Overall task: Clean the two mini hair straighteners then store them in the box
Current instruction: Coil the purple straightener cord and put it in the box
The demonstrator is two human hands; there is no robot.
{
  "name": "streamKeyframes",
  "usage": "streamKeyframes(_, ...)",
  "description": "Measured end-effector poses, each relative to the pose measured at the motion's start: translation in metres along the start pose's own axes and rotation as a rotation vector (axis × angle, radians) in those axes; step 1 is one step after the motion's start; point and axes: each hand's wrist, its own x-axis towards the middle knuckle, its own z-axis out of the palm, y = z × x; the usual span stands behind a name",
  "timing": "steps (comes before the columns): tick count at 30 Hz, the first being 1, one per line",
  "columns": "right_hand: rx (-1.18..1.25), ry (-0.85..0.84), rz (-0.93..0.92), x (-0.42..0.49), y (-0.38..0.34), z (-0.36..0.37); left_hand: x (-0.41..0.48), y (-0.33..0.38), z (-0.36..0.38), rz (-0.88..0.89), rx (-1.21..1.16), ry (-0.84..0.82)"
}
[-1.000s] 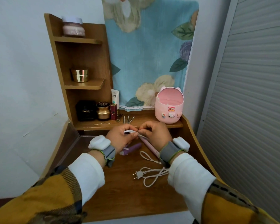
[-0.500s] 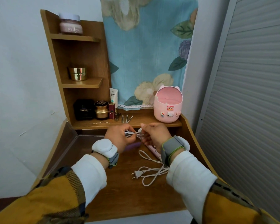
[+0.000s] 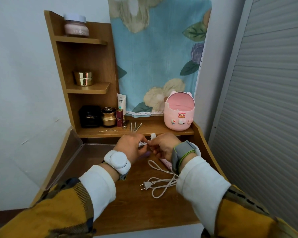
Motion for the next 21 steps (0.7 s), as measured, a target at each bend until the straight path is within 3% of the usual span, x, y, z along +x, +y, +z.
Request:
streamKeyframes(3,-0.224,0.056,-0.182,0.003,0.002,0.000,0.000,0.001,-0.001,-0.054,-0.024,-0.029)
streamKeyframes(7,-0.887,0.220,-0.629,-0.004,0.003,-0.002,0.000,0.002,-0.003,-0.193,-0.209,-0.038)
streamKeyframes(12,-1.266,0.143,-0.900,-0.002,0.006,-0.008,-0.001,-0.001,-0.008,-0.368,-0.498,-0.190)
streamKeyframes(14,-1.162,0.160,-0.918,0.002,0.011,-0.009,-0.001,-0.001,-0.007,-0.377,-0.511,-0.163)
streamKeyframes(16,-0.856,0.190,-0.821,0.006,0.014,-0.010,-0.001,-0.001,-0.006,-0.359,-0.446,-0.075)
streamKeyframes(19,-0.180,0.227,-0.458,0.005,0.011,-0.008,-0.001,-0.001,-0.003,-0.295,-0.319,-0.014)
streamKeyframes(21,0.050,0.138,-0.147,0.001,0.007,-0.007,-0.001,-0.001,-0.001,-0.228,-0.237,0.010)
